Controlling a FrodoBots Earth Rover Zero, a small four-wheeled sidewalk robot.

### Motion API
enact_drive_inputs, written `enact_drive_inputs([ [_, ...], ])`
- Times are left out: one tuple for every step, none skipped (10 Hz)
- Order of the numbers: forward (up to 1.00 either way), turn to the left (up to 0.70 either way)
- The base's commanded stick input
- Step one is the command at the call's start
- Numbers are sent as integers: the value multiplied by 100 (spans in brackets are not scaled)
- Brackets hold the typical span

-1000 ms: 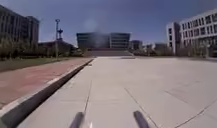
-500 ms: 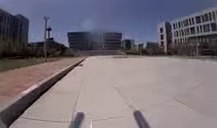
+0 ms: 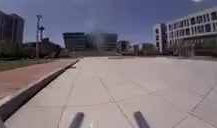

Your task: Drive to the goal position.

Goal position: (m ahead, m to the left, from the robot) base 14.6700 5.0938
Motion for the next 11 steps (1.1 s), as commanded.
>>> enact_drive_inputs([
  [100,27],
  [100,27],
  [100,27],
  [100,17],
  [100,0],
  [100,0],
  [100,0],
  [100,0],
  [100,0],
  [100,0],
  [100,23],
])
